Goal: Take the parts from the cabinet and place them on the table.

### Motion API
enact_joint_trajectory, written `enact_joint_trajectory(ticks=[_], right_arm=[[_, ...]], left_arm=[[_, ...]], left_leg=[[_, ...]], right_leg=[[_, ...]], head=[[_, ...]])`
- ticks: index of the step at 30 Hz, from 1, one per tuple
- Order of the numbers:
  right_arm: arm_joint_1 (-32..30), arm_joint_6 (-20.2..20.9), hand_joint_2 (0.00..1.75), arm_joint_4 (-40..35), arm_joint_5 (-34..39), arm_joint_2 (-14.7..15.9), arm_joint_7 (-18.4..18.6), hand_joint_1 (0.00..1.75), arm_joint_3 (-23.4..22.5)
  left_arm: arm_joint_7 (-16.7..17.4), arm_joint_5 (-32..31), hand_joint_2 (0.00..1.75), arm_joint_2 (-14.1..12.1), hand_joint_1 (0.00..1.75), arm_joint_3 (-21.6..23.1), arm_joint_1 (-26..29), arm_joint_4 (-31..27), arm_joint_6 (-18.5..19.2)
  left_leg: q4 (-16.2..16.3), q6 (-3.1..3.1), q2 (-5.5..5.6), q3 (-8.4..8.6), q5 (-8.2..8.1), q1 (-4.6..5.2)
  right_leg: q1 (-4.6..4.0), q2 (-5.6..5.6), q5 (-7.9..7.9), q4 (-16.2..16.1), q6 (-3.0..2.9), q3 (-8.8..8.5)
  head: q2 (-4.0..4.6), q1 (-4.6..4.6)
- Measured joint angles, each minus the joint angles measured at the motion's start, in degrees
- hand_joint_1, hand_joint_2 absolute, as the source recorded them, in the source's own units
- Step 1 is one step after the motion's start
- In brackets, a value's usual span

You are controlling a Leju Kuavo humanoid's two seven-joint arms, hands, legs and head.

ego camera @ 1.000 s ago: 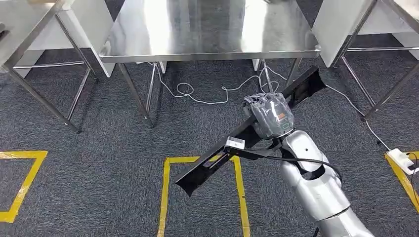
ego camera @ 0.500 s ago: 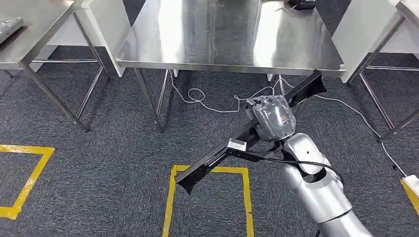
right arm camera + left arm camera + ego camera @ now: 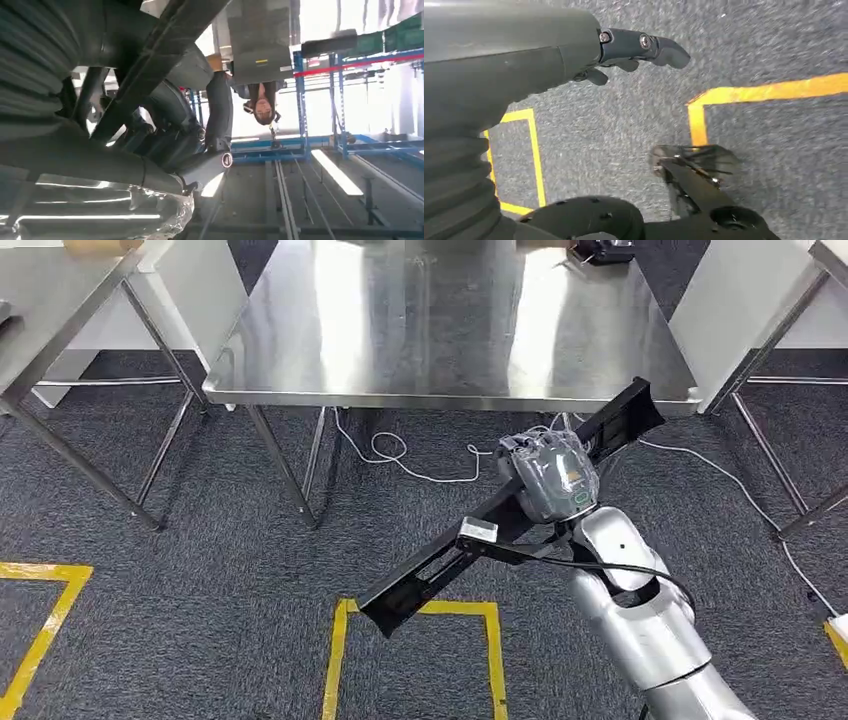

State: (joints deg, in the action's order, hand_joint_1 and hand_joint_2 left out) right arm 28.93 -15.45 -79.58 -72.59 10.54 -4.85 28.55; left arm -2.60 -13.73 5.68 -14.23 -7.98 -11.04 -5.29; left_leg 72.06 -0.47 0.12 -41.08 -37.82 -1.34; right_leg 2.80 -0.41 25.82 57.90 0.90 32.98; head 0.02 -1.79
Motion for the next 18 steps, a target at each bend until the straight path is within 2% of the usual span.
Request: enact_joint_trajectory(ticks=[1, 2, 3, 4, 5, 7, 8, 9, 10, 11, 12, 13, 14, 15, 16, 17, 18], right_arm=[[0.0, 0.0, 1.75, 0.0, 0.0, 0.0, 0.0, 1.75, 0.0], [0.0, 0.0, 1.75, 0.0, 0.0, -0.1, 0.0, 1.75, 0.0], [0.0, 0.0, 1.75, 0.1, 0.0, -0.1, 0.0, 1.75, 0.0], [0.1, 0.1, 1.75, 0.2, 0.0, -0.2, 0.0, 1.75, 0.1], [0.2, 0.1, 1.75, 0.2, 0.0, -0.2, 0.0, 1.75, 0.1], [0.4, 0.1, 1.75, 0.2, -0.1, -0.2, 0.0, 1.75, 0.0], [0.4, 0.1, 1.75, 0.2, -0.1, -0.2, 0.0, 1.75, -0.1], [0.4, 0.1, 1.75, 0.2, 0.0, 0.0, 0.0, 1.75, -0.2], [0.6, 0.1, 1.75, 0.2, 0.0, 0.0, 0.0, 1.75, -0.1], [0.6, 0.1, 1.75, 0.3, 0.1, 0.0, 0.0, 1.75, -0.1], [0.5, 0.1, 1.75, 0.4, 0.0, 0.1, 0.0, 1.75, -0.1], [0.3, 0.1, 1.75, 0.5, 0.0, 0.2, 0.0, 1.75, -0.1], [0.3, 0.1, 1.75, 0.6, 0.0, 0.2, 0.0, 1.75, -0.1], [0.3, 0.1, 1.75, 0.7, 0.0, 0.2, 0.0, 1.75, -0.1], [0.3, 0.0, 1.75, 0.7, -0.1, 0.3, 0.0, 1.75, -0.1], [0.5, 0.0, 1.75, 0.7, -0.1, 0.3, 0.0, 1.75, -0.1], [0.5, 0.0, 1.75, 0.7, -0.1, 0.3, 0.0, 1.75, -0.1]], left_arm=[[0.0, 0.0, 1.75, 0.0, 0.0, 0.0, 0.0, 0.0, 0.0], [0.0, 0.0, 1.75, -0.1, 0.0, 0.0, 0.0, 0.0, 0.0], [0.0, 0.0, 1.75, 0.0, 0.0, 0.0, 0.3, 0.2, 0.0], [0.1, 0.0, 1.75, 0.0, 0.0, 0.0, 0.2, 0.2, 0.0], [0.1, -0.1, 1.75, 0.0, 0.0, 0.0, 0.1, 0.2, 0.0], [0.3, -0.1, 1.75, 0.0, 0.0, 0.0, 0.1, 0.2, 0.0], [0.4, -0.1, 1.75, 0.1, 0.0, 0.0, 0.1, 0.1, 0.0], [0.4, -0.1, 1.75, 0.3, 0.0, 0.0, 0.1, 0.1, 0.0], [0.4, -0.1, 1.75, 0.2, 0.0, 0.0, 0.0, 0.1, 0.0], [0.5, -0.1, 1.75, 0.1, 0.0, 0.0, -0.1, 0.1, -0.1], [0.5, -0.1, 1.75, 0.1, 0.0, 0.0, -0.1, 0.1, -0.1], [0.5, -0.1, 1.75, 0.1, 0.0, 0.0, -0.1, 0.1, -0.1], [0.6, -0.1, 1.75, 0.1, 0.0, 0.0, -0.1, 0.1, -0.1], [0.7, -0.1, 1.75, 0.1, 0.0, -0.1, 0.0, 0.1, -0.1], [0.7, -0.1, 1.75, 0.2, 0.0, -0.1, 0.0, 0.1, -0.1], [0.7, -0.1, 1.75, 0.3, 0.0, -0.1, 0.0, 0.1, -0.1], [0.7, -0.1, 1.75, 0.4, 0.0, -0.1, 0.1, 0.1, -0.1]], left_leg=[[-4.4, 0.04, -0.06, 0.92, 3.8, -0.14], [-8.6, 0.01, -0.17, 1.86, 8.44, -0.31], [-12.6, 0.1, -0.69, 2.22, 14.22, -0.37], [-13.2, 0.39, -1.2, 1.91, 15.02, -0.23], [-12.9, 0.6, -0.99, 2.21, 15.12, -0.02], [-13.0, 1.4, -0.66, 2.55, 15.34, 0.59], [-13.7, 2.02, -0.54, 3.52, 15.4, 0.23], [-13.8, 2.57, -0.52, 4.18, 15.04, 0.57], [-13.8, 3.37, -0.47, 4.58, 14.58, 0.69], [-13.8, 3.8, -0.28, 4.86, 14.16, 0.8], [-13.8, 4.09, -0.06, 5.09, 13.76, 0.95], [-13.8, 4.24, 0.24, 5.56, 13.28, 1.19], [-13.8, 4.28, 0.52, 6.13, 12.82, 1.41], [-13.8, 4.32, 0.83, 7.01, 12.22, 1.72], [-13.8, 4.31, 1.05, 7.83, 11.66, 1.93], [-13.8, 4.28, 1.17, 8.68, 11.05, 2.15], [-13.9, 4.24, 1.32, 8.89, 10.57, 2.15]], right_leg=[[0.09, 0.0, 0.74, 0.0, 0.24, -1.05], [0.12, 0.13, 1.33, 0.0, 0.54, -1.95], [-0.22, 0.13, 1.96, 0.0, 0.99, -1.97], [-0.6, 0.26, 2.52, 0.2, 1.38, -2.62], [-0.87, 0.23, 2.97, -0.1, 1.84, -2.52], [-1.21, 0.14, 3.15, -0.9, 2.74, -3.07], [-1.17, 0.09, 3.83, -0.9, 3.17, -3.07], [-1.06, 0.12, 4.5, 0.9, 2.86, -2.84], [-1.11, 0.23, 5.87, 5.2, 2.36, -0.59], [-1.1, 0.24, 7.34, 10.2, 2.08, 2.41], [-1.13, 0.26, 8.62, 15.1, 1.98, 5.76], [-1.24, 0.29, 8.94, 18.5, 2.18, 8.73], [-1.46, 0.3, 8.04, 18.7, 2.52, 9.89], [-1.65, 0.3, 5.53, 15.7, 3.01, 9.39], [-1.84, 0.3, 2.44, 11.1, 3.32, 7.84], [-2.2, 0.3, -0.96, 5.2, 3.3, 5.84], [-2.51, 0.27, -3.24, 1.0, 2.81, 4.67]], head=[[0.0, 0.02], [0.0, 0.0], [0.0, 0.0], [0.0, -0.31], [0.0, -0.06], [0.0, 0.22], [0.0, 0.31], [0.0, 0.44], [-0.02, 0.5], [-0.02, 0.59], [0.0, 0.61], [0.0, 0.74], [0.0, 0.7], [-0.02, 0.7], [0.0, 0.77], [0.0, 0.72], [0.0, 0.81]])
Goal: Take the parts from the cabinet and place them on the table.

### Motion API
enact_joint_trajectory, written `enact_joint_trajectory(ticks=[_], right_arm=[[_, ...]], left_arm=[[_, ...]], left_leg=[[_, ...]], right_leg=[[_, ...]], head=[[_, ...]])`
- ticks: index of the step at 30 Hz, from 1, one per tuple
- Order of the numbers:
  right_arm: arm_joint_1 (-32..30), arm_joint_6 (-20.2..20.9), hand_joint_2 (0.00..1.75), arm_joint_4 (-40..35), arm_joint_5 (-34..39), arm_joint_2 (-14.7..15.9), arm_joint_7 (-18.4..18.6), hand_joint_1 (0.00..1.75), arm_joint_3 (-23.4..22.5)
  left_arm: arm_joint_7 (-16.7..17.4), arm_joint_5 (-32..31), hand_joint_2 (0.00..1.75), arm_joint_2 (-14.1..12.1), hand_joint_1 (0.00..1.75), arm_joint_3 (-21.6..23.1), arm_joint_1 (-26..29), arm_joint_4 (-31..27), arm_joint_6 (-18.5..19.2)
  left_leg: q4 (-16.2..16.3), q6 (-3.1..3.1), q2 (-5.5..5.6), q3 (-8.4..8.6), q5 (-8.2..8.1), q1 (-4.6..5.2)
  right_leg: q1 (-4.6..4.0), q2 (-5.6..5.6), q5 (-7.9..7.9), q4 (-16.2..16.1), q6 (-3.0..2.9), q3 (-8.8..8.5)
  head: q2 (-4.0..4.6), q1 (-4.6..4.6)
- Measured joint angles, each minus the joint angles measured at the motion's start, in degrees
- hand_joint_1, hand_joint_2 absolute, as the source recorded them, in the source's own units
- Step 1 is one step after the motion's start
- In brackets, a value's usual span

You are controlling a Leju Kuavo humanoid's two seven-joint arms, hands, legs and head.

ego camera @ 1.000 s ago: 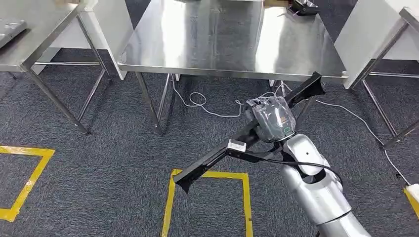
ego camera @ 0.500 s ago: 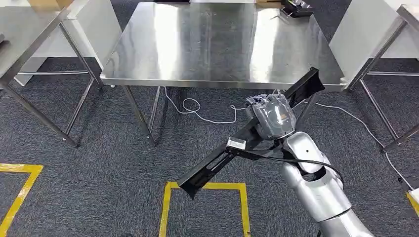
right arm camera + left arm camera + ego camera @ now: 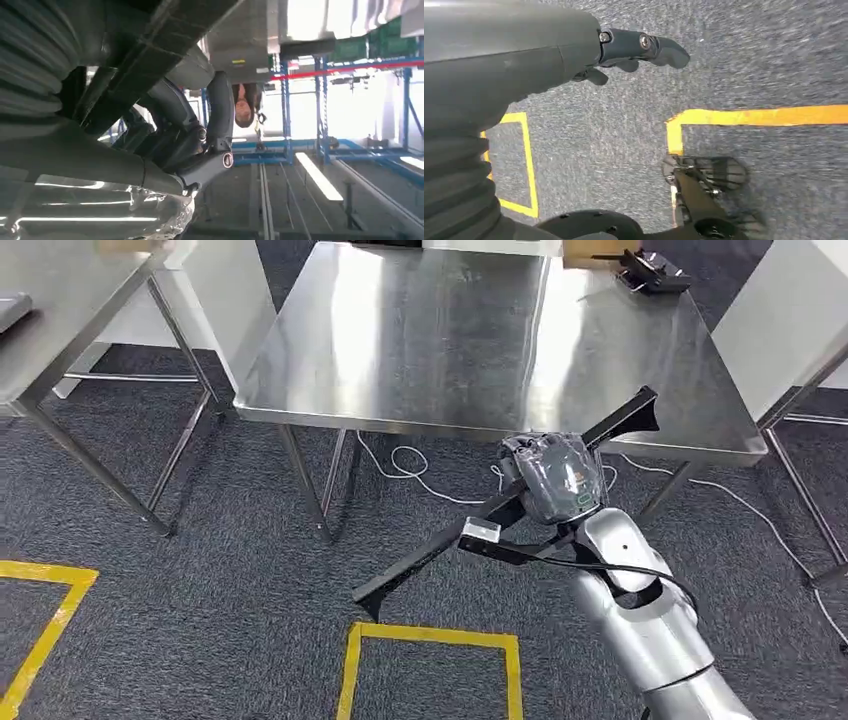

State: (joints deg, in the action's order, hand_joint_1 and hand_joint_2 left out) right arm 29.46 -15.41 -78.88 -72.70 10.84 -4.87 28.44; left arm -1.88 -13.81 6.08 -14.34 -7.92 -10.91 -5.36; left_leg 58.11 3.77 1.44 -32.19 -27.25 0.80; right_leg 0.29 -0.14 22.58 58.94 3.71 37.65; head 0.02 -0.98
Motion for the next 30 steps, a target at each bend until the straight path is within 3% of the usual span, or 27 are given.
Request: enact_joint_trajectory(ticks=[1, 2, 4, 5, 6, 7, 8, 9, 10, 11, 12, 15, 16, 17, 18, 20, 21, 22, 24, 25, 26, 27, 28, 30], right_arm=[[0.1, 0.0, 1.75, 0.1, 0.0, 0.0, 0.0, 1.75, 0.0], [0.2, 0.0, 1.75, 0.1, 0.0, 0.0, 0.0, 1.75, 0.0], [0.4, -0.3, 1.75, 0.1, -0.2, 0.0, 0.0, 1.75, 0.0], [0.5, -0.6, 1.75, 0.1, -0.3, 0.1, 0.1, 1.75, 0.0], [0.7, -1.0, 1.75, 0.3, -0.5, 0.0, 0.4, 1.75, -0.1], [1.2, -1.5, 1.75, 0.6, -0.7, 0.0, 0.8, 1.75, -0.1], [1.8, -2.1, 1.75, 1.4, -0.9, -0.1, 1.2, 1.75, -0.1], [2.2, -2.3, 1.75, 2.1, -0.9, -0.2, 1.2, 1.75, -0.2], [2.5, -2.5, 1.75, 2.6, -1.0, -0.2, 1.2, 1.75, -0.3], [2.7, -2.6, 1.75, 3.4, -1.0, -0.2, 1.3, 1.75, -0.6], [2.8, -2.7, 1.75, 4.2, -1.1, -0.2, 1.6, 1.75, -1.0], [4.3, -2.9, 1.75, 6.2, -1.9, -0.2, 2.3, 1.75, -2.1], [5.3, -3.3, 1.75, 7.2, -2.0, -0.2, 2.3, 1.75, -2.7], [6.7, -3.6, 1.75, 8.6, -2.1, -0.1, 2.3, 1.75, -3.4], [7.7, -3.8, 1.75, 9.7, -2.0, 0.0, 2.3, 1.75, -4.0], [10.1, -4.3, 1.75, 12.0, -2.1, 0.3, 2.3, 1.75, -5.5], [10.9, -4.4, 1.75, 12.8, -2.1, 0.6, 2.3, 1.75, -6.2], [12.0, -4.8, 1.75, 13.8, -2.2, 0.9, 2.1, 1.75, -7.0], [13.2, -4.9, 1.75, 15.8, -2.5, 1.6, 2.1, 1.75, -8.0], [13.4, -4.9, 1.75, 16.8, -2.6, 1.9, 2.1, 1.75, -8.4], [13.5, -4.9, 1.75, 17.4, -2.7, 2.2, 2.1, 1.75, -8.7], [13.5, -4.9, 1.75, 18.0, -2.8, 2.4, 2.1, 1.75, -8.9], [13.6, -4.9, 1.75, 18.5, -3.0, 2.6, 2.1, 1.75, -9.2], [14.7, -5.0, 1.75, 20.0, -3.0, 3.0, 2.0, 1.75, -9.8]], left_arm=[[0.0, 0.0, 1.75, 0.1, 0.0, 0.0, -0.1, 0.0, 0.0], [0.0, 0.0, 1.75, 0.0, 0.0, -0.2, -0.1, 0.0, 0.0], [0.1, -0.1, 1.75, 0.0, 0.0, -0.3, -0.1, 0.0, -0.1], [0.1, -0.1, 1.75, 0.0, 0.0, -0.3, -0.1, 0.0, -0.1], [0.1, -0.2, 1.75, -0.1, 0.0, -0.4, 0.0, 0.0, -0.1], [0.1, -0.4, 1.75, -0.1, 0.0, -0.4, -0.1, 0.0, 0.0], [0.1, -0.5, 1.75, -0.1, 0.0, -0.5, -0.1, 0.0, 0.0], [0.1, -0.5, 1.75, -0.1, 0.0, -0.5, 0.0, 0.0, 0.0], [0.1, -0.5, 1.75, -0.1, 0.0, -0.6, 0.0, 0.0, 0.0], [0.1, -0.5, 1.75, -0.1, 0.0, -0.7, 0.0, 0.0, 0.0], [0.1, -0.6, 1.75, -0.2, 0.0, -0.7, 0.0, 0.0, 0.0], [0.1, -0.5, 1.75, -0.4, 0.0, -0.8, 0.1, 0.0, 0.0], [0.1, -0.5, 1.75, -0.3, 0.0, -0.9, 0.1, 0.0, 0.0], [0.0, -0.5, 1.75, -0.3, 0.0, -1.1, 0.0, 0.0, 0.0], [-0.1, -0.5, 1.75, -0.3, 0.0, -1.3, 0.0, 0.0, 0.0], [-0.2, -0.4, 1.75, -0.3, 0.0, -1.6, 0.2, 0.0, 0.0], [-0.3, -0.4, 1.75, -0.3, 0.0, -1.6, 0.2, 0.0, 0.0], [-0.3, -0.6, 1.75, -0.3, 0.0, -1.7, 0.2, 0.0, 0.0], [-0.3, -0.7, 1.75, -0.4, 0.0, -1.7, 0.1, 0.0, 0.1], [-0.3, -0.7, 1.75, -0.4, 0.0, -1.7, 0.1, 0.0, 0.1], [-0.3, -0.7, 1.75, -0.3, 0.0, -1.7, 0.2, 0.0, 0.1], [-0.2, -0.8, 1.75, -0.3, 0.0, -1.7, 0.2, 0.0, 0.3], [-0.2, -0.8, 1.75, -0.2, 0.0, -1.7, 0.2, 0.0, 0.4], [-0.2, -0.9, 1.75, -0.2, 0.0, -1.7, 0.1, 0.0, 0.4]], left_leg=[[0.3, -0.35, 0.23, 0.48, -0.69, 0.77], [0.2, -0.56, 0.31, 0.46, -0.86, 0.62], [-0.1, -0.98, 0.08, 0.53, -1.09, 0.26], [0.1, -1.51, -0.01, 0.54, -1.72, 0.27], [1.4, -2.01, -0.37, 0.3, -2.24, 0.12], [4.5, -2.42, -0.55, -1.24, -3.77, -0.08], [9.4, -2.92, -0.61, -3.93, -5.87, -0.53], [13.9, -3.33, -0.65, -6.75, -7.49, -0.97], [17.0, -3.7, -0.71, -8.94, -8.03, -1.32], [18.1, -4.12, -0.92, -10.45, -7.05, -1.78], [15.8, -4.49, -1.18, -10.24, -4.32, -2.2], [1.9, -5.25, -1.67, -4.98, 4.72, -3.02], [0.9, -5.33, -1.51, -4.27, 3.57, -2.45], [0.6, -4.32, -1.5, -4.28, 3.18, -2.4], [0.6, -3.84, -1.47, -4.36, 3.02, -2.17], [0.3, -2.55, -1.29, -4.04, 3.06, -1.76], [0.0, -2.03, -1.27, -3.74, 3.17, -1.88], [0.0, -1.21, -1.18, -3.67, 2.92, -1.77], [0.0, -0.62, -0.98, -3.38, 2.55, -1.65], [0.0, -0.45, -0.9, -3.14, 2.32, -1.6], [0.0, -0.42, -0.8, -2.8, 2.11, -1.52], [0.0, -0.43, -0.61, -2.28, 1.71, -1.4], [0.0, -0.52, -0.52, -1.74, 1.37, -1.37], [0.0, -0.94, -0.4, -0.74, 0.51, -1.35]], right_leg=[[-0.56, 0.01, 0.12, -0.7, -0.9, -1.03], [-0.32, 0.01, 0.32, -0.8, -1.51, -1.03], [-0.62, 0.05, 0.55, -0.8, -2.17, -1.04], [0.57, 0.08, 0.44, -1.7, -2.66, -1.57], [0.59, 0.16, 0.56, -2.0, -3.03, -2.13], [0.7, 0.07, 0.94, -2.1, -3.6, -2.54], [0.76, 0.06, 1.26, -2.1, -4.02, -2.91], [0.76, 0.06, 1.5, -2.1, -4.28, -3.19], [0.78, 0.06, 1.77, -2.1, -4.25, -3.43], [0.94, 0.09, 2.13, -2.0, -4.0, -3.87], [1.15, 0.1, 2.59, -2.0, -3.71, -4.47], [1.63, 0.16, 3.91, -1.9, -2.49, -5.96], [1.15, 0.26, 4.25, -1.7, -1.98, -5.99], [1.09, 0.29, 4.31, -1.6, -1.7, -5.8], [0.93, 0.27, 4.38, -1.9, -1.42, -5.75], [0.58, 0.12, 4.67, -2.2, -0.3, -6.21], [1.08, 0.05, 5.2, -1.0, -0.3, -5.3], [0.97, 0.09, 6.4, 2.1, -0.79, -3.76], [1.05, 0.1, 9.7, 11.8, -1.39, 1.87], [0.97, 0.14, 10.48, 15.6, -1.24, 4.36], [0.83, 0.16, 10.2, 17.0, -0.92, 5.66], [0.84, 0.15, 8.47, 15.3, -0.36, 5.45], [0.85, 0.14, 6.15, 11.6, 0.14, 4.07], [0.87, 0.01, 0.48, 0.4, 0.76, -0.33]], head=[[0.0, -0.13], [0.0, -0.11], [0.0, -0.02], [-0.02, -0.13], [0.0, -0.15], [0.0, -0.18], [-0.02, -0.19], [0.0, -0.11], [0.0, -0.15], [-0.02, -0.18], [-0.02, -0.17], [0.0, -0.26], [-0.02, -0.46], [0.0, -0.31], [0.0, -0.22], [0.0, -0.33], [0.0, -0.31], [0.0, -0.2], [-0.02, -0.11], [-0.02, -0.02], [-0.02, 0.02], [0.0, 0.0], [-0.02, 0.02], [0.0, 0.09]])
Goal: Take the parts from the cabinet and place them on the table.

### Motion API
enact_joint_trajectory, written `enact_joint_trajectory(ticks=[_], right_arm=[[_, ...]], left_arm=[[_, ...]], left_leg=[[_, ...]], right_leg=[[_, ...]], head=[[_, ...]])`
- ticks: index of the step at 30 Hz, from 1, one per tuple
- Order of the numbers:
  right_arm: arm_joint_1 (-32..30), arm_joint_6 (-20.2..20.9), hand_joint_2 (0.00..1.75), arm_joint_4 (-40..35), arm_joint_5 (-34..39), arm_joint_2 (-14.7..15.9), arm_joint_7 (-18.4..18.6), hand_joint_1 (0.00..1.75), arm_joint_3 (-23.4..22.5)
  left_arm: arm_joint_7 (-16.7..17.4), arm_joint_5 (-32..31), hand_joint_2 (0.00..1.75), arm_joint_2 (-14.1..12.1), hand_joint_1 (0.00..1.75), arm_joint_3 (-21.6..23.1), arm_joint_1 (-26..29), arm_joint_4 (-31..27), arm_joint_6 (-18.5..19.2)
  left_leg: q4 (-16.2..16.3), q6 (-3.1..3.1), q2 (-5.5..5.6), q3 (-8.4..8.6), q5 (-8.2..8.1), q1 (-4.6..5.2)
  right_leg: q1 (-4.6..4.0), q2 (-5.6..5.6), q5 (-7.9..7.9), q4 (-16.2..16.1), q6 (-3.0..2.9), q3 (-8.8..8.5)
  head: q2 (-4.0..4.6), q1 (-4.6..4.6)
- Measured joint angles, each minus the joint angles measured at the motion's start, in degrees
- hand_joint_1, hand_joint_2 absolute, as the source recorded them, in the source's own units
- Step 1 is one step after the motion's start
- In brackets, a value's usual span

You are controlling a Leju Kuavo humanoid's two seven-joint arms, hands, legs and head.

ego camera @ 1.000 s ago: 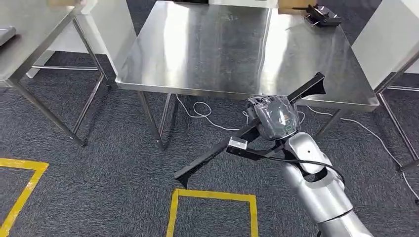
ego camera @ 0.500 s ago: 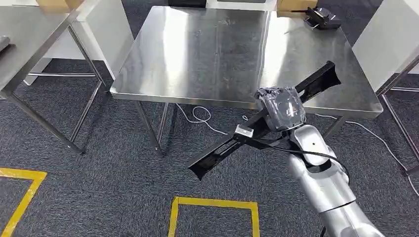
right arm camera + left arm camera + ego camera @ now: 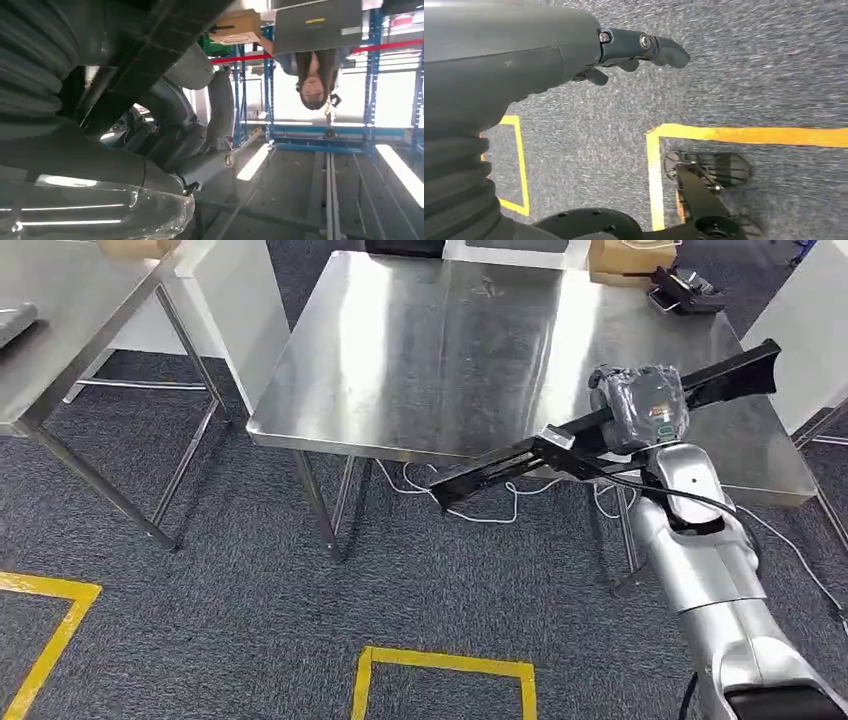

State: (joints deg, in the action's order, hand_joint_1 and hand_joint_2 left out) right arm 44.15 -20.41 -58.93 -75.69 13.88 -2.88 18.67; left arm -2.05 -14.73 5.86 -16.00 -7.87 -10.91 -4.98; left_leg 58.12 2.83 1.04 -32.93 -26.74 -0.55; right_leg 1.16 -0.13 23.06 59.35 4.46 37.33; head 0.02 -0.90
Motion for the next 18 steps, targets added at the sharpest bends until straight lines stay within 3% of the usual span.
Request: enact_joint_trajectory(ticks=[2, 4, 6, 7, 8, 10, 11, 12, 13, 15, 16, 17, 18], right_arm=[[1.5, -0.3, 1.75, 1.7, 0.1, 0.4, -0.2, 1.75, -0.3], [2.5, -0.5, 1.75, 3.2, 0.3, 0.8, -0.5, 1.75, -0.6], [3.1, -0.7, 1.75, 4.1, 0.3, 1.0, -0.9, 1.75, -1.1], [3.5, -0.9, 1.75, 4.4, 0.3, 1.0, -0.9, 1.75, -1.2], [4.0, -1.0, 1.75, 4.9, 0.3, 1.1, -0.9, 1.75, -1.2], [4.5, -1.0, 1.75, 5.9, 0.3, 1.1, -1.1, 1.75, -1.2], [4.4, -1.0, 1.75, 6.2, 0.3, 1.1, -1.1, 1.75, -1.2], [4.5, -0.9, 1.75, 6.7, 0.2, 1.1, -1.1, 1.75, -1.2], [4.5, -1.0, 1.75, 7.0, 0.1, 1.1, -1.1, 1.75, -1.2], [4.9, -1.0, 1.75, 7.7, -0.1, 1.2, -1.1, 1.75, -1.2], [5.2, -1.0, 1.75, 8.0, -0.1, 1.2, -1.1, 1.75, -1.2], [5.8, -1.1, 1.75, 8.4, -0.1, 1.2, -1.1, 1.75, -1.2], [6.0, -1.2, 1.75, 8.7, -0.1, 1.3, -1.1, 1.75, -1.2]], left_arm=[[0.1, -0.3, 1.75, 0.0, 0.0, 0.0, -0.1, 0.0, 0.0], [0.2, -0.4, 1.75, 0.0, 0.0, 0.0, -0.1, 0.0, 0.0], [0.2, -0.5, 1.75, -0.1, 0.0, 0.0, -0.2, -0.1, 0.0], [0.1, -0.5, 1.75, -0.1, 0.0, 0.0, -0.3, -0.1, 0.0], [0.1, -0.6, 1.75, -0.1, 0.0, 0.0, -0.3, -0.1, 0.1], [0.1, -0.6, 1.75, -0.1, 0.0, 0.0, -0.2, -0.1, 0.2], [0.1, -0.6, 1.75, 0.0, 0.0, 0.0, -0.2, -0.1, 0.3], [0.1, -0.6, 1.75, 0.0, 0.0, 0.0, -0.2, -0.1, 0.4], [0.1, -0.6, 1.75, -0.1, 0.0, 0.0, -0.2, -0.1, 0.4], [0.1, -0.6, 1.75, -0.1, 0.0, 0.0, -0.2, -0.1, 0.5], [0.1, -0.7, 1.75, -0.4, 0.0, -0.1, -0.2, -0.1, 0.5], [0.1, -0.8, 1.75, -0.4, 0.0, -0.1, -0.3, -0.1, 0.4], [0.1, -0.9, 1.75, -0.4, 0.0, -0.1, -0.4, -0.1, 0.3]], left_leg=[[0.2, -0.59, 0.14, -0.03, -0.45, 0.5], [0.0, -0.89, 0.07, 0.06, -0.62, 0.46], [0.6, -1.75, -0.19, 0.24, -1.53, 0.19], [2.5, -2.0, -0.44, -0.42, -2.45, 0.23], [6.5, -2.28, -0.63, -2.42, -4.3, 0.04], [16.1, -2.69, -0.69, -8.05, -7.84, -0.15], [18.3, -2.71, -0.77, -9.85, -7.84, -0.16], [17.9, -2.6, -0.82, -10.32, -6.38, -0.16], [15.0, -2.38, -0.83, -9.48, -3.83, -0.14], [4.1, -1.2, -0.79, -4.93, 2.78, 0.12], [1.5, -0.35, -0.81, -3.5, 3.1, 0.42], [0.2, -0.12, -1.01, -2.82, 2.42, 0.63], [0.2, 0.11, -1.04, -2.86, 2.05, 0.81]], right_leg=[[-0.68, 0.09, 0.05, -1.6, -1.36, -1.24], [-0.79, 0.17, 0.34, -1.4, -2.15, -1.07], [0.09, 0.28, 0.61, -1.9, -3.12, -1.79], [0.09, 0.27, 0.98, -1.9, -3.93, -2.07], [0.08, 0.27, 1.22, -1.9, -4.29, -2.33], [-0.15, 0.28, 1.63, -1.9, -4.81, -2.78], [-0.27, 0.29, 1.83, -1.8, -4.97, -3.02], [-0.32, 0.34, 2.08, -1.8, -4.89, -3.35], [-0.46, 0.42, 2.4, -1.8, -4.83, -3.83], [-0.64, 0.54, 3.15, -1.9, -4.63, -5.02], [-0.57, 0.53, 3.35, -2.0, -4.53, -5.3], [-1.27, 0.61, 3.61, -2.0, -4.11, -5.18], [-0.92, 0.58, 3.65, -2.3, -3.78, -5.2]], head=[[0.0, 0.09], [0.0, 0.0], [0.0, 0.04], [0.0, -0.24], [0.0, -0.24], [-0.02, -0.24], [0.0, -0.22], [-0.02, -0.2], [0.0, -0.26], [0.0, -0.24], [0.0, -0.11], [-0.02, 0.04], [0.0, -0.22]])
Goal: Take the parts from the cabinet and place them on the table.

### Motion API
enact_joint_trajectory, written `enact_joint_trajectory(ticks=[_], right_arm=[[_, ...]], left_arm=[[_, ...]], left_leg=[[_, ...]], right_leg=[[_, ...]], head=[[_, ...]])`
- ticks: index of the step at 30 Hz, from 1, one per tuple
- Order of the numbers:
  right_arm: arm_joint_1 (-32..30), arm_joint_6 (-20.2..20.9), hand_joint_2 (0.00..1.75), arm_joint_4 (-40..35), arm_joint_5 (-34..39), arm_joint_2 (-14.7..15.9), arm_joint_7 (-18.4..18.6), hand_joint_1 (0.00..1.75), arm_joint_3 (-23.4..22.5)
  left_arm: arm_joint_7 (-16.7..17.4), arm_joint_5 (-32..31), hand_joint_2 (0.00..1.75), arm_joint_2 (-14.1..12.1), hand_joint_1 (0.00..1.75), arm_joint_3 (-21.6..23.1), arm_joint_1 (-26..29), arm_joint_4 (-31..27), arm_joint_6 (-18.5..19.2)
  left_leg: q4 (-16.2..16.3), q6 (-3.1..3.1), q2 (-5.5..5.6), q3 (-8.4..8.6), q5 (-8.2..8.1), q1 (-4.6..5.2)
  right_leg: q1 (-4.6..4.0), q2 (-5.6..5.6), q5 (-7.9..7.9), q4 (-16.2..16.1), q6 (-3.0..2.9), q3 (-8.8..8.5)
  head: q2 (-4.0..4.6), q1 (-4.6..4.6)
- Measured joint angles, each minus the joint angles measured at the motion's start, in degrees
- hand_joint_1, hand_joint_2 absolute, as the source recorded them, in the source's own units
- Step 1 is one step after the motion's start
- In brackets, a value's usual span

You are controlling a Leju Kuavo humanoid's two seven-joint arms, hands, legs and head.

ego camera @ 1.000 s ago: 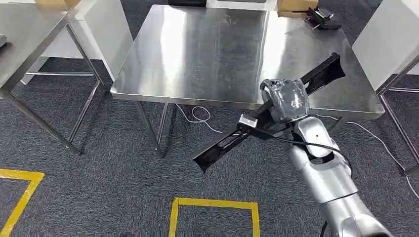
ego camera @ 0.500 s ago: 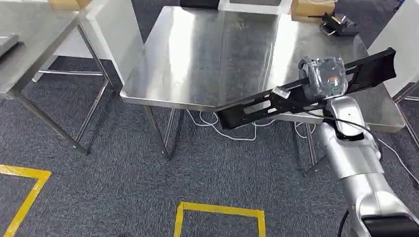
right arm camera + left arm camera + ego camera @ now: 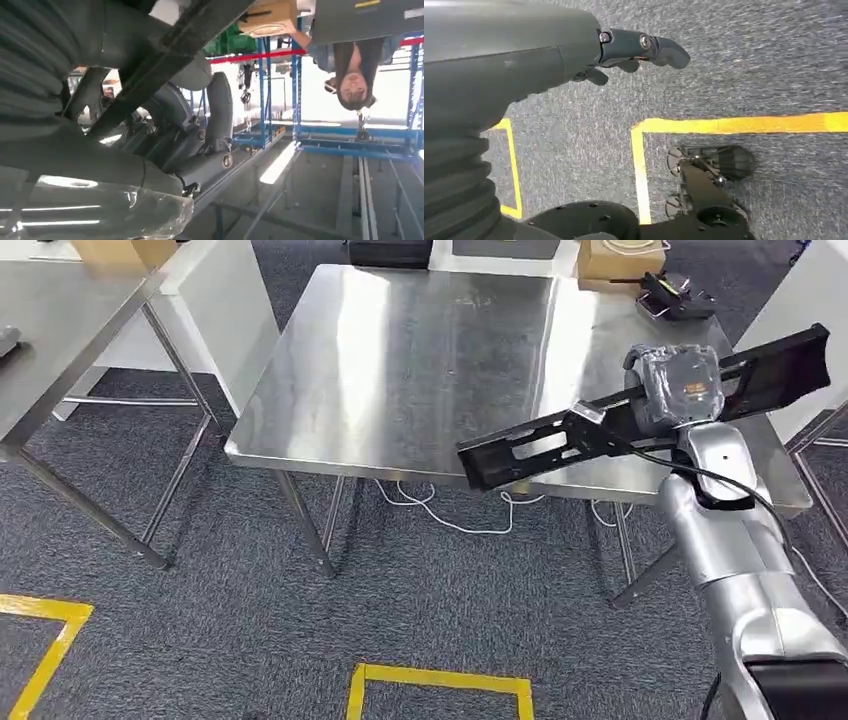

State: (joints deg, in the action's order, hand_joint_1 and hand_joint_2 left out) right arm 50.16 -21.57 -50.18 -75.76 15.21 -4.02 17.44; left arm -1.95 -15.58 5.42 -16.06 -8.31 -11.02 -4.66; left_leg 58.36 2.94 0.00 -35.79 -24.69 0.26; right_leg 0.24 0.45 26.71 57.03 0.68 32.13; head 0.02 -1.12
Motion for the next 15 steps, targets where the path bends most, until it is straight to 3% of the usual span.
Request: enact_joint_trajectory(ticks=[2, 3, 4, 5, 7, 8, 9, 10, 11, 12, 13, 14, 15], right_arm=[[0.1, 0.0, 1.75, 0.5, -0.1, 0.3, 0.0, 1.75, 0.0], [0.2, 0.0, 1.75, 0.7, -0.1, 0.5, 0.1, 1.75, 0.0], [0.5, -0.1, 1.75, 0.9, -0.1, 0.7, 0.0, 1.75, 0.0], [0.8, -0.1, 1.75, 1.2, -0.1, 0.8, 0.1, 1.75, 0.0], [1.1, -0.1, 1.75, 1.7, -0.1, 1.3, 0.1, 1.75, -0.1], [1.0, -0.1, 1.75, 2.0, -0.1, 1.5, 0.1, 1.75, -0.1], [1.0, -0.1, 1.75, 2.3, -0.1, 1.6, 0.0, 1.75, -0.1], [1.0, -0.1, 1.75, 2.5, -0.1, 1.6, -0.1, 1.75, -0.1], [1.1, -0.1, 1.75, 2.7, -0.1, 1.8, -0.1, 1.75, -0.1], [1.2, -0.1, 1.75, 2.9, -0.1, 2.0, -0.1, 1.75, -0.1], [1.2, -0.1, 1.75, 3.2, -0.1, 2.1, -0.1, 1.75, -0.1], [1.5, -0.1, 1.75, 3.8, -0.1, 2.1, -0.1, 1.75, 0.0], [1.7, -0.1, 1.75, 3.9, -0.1, 2.1, -0.1, 1.75, 0.0]], left_arm=[[0.2, 0.0, 1.75, 0.0, 0.0, 0.0, 0.0, 0.0, -0.1], [0.2, 0.0, 1.75, 0.1, 0.0, 0.0, 0.0, 0.0, -0.1], [0.2, 0.0, 1.75, 0.1, 0.0, 0.0, 0.0, 0.0, -0.2], [0.2, 0.0, 1.75, 0.1, 0.0, 0.0, -0.1, 0.0, -0.2], [0.2, 0.0, 1.75, 0.2, 0.0, -0.1, -0.2, 0.0, -0.2], [0.2, 0.0, 1.75, 0.2, 0.0, -0.1, -0.2, 0.0, -0.2], [0.2, 0.0, 1.75, 0.2, 0.0, -0.1, -0.1, 0.0, -0.2], [0.2, 0.0, 1.75, 0.3, 0.0, -0.1, -0.1, 0.0, -0.1], [0.2, 0.0, 1.75, 0.4, 0.0, -0.2, -0.1, 0.0, -0.1], [0.2, 0.0, 1.75, 0.5, 0.0, -0.2, -0.1, 0.0, -0.1], [0.2, 0.0, 1.75, 0.4, 0.0, -0.2, -0.1, 0.0, -0.1], [0.2, 0.0, 1.75, 0.3, 0.0, -0.2, -0.2, 0.0, -0.1], [0.2, 0.0, 1.75, 0.3, 0.0, -0.2, -0.3, 0.0, -0.2]], left_leg=[[-1.1, 0.91, 0.0, 0.52, -0.25, 0.17], [-1.6, 1.22, 0.14, 1.65, 0.23, -0.22], [-1.8, 1.32, 0.16, 2.16, 0.15, -0.35], [-1.8, 1.59, 0.17, 2.27, -0.04, -0.42], [-1.8, 1.61, 0.24, 2.48, -0.41, -0.45], [-1.7, 1.42, 0.33, 2.7, -0.72, -0.46], [-1.7, 1.16, 0.35, 3.07, -1.06, -0.55], [-1.7, 0.84, 0.36, 3.58, -1.48, -0.77], [-1.7, 0.44, 0.42, 4.22, -1.93, -1.05], [-1.7, -0.11, 0.48, 5.01, -2.51, -1.38], [-1.7, -0.75, 0.49, 5.34, -3.11, -1.14], [-1.4, -1.21, 0.52, 5.52, -3.45, -1.24], [-1.5, -1.66, 0.38, 5.28, -3.84, -1.06]], right_leg=[[-0.43, 0.0, -0.87, 0.8, 0.94, -0.52], [-0.59, -0.02, -0.14, 1.3, 0.96, 0.04], [-0.24, -0.07, 0.72, 2.9, 1.0, 0.64], [-0.17, -0.07, 1.9, 6.0, 0.82, 2.16], [0.22, -0.03, 4.89, 14.6, 0.71, 7.59], [0.48, -0.05, 5.54, 18.0, 1.43, 10.04], [0.83, -0.07, 4.99, 18.2, 1.91, 11.0], [1.22, -0.09, 3.21, 15.6, 3.06, 10.46], [1.62, -0.17, 0.57, 11.2, 3.96, 8.76], [2.12, -0.39, -2.82, 5.3, 5.41, 6.38], [2.66, -0.76, -4.92, 0.6, 6.37, 4.74], [1.83, -0.6, -2.45, 0.2, 4.63, 4.85], [1.55, -0.6, -3.02, 0.5, 3.07, 4.0]], head=[[0.0, 0.11], [-0.02, 0.05], [0.0, 0.26], [-0.02, 0.31], [-0.02, 0.31], [0.0, 0.4], [-0.02, 0.29], [0.0, 0.33], [0.0, 0.37], [0.0, 0.33], [0.0, 0.61], [0.0, 0.81], [-0.02, 0.74]])
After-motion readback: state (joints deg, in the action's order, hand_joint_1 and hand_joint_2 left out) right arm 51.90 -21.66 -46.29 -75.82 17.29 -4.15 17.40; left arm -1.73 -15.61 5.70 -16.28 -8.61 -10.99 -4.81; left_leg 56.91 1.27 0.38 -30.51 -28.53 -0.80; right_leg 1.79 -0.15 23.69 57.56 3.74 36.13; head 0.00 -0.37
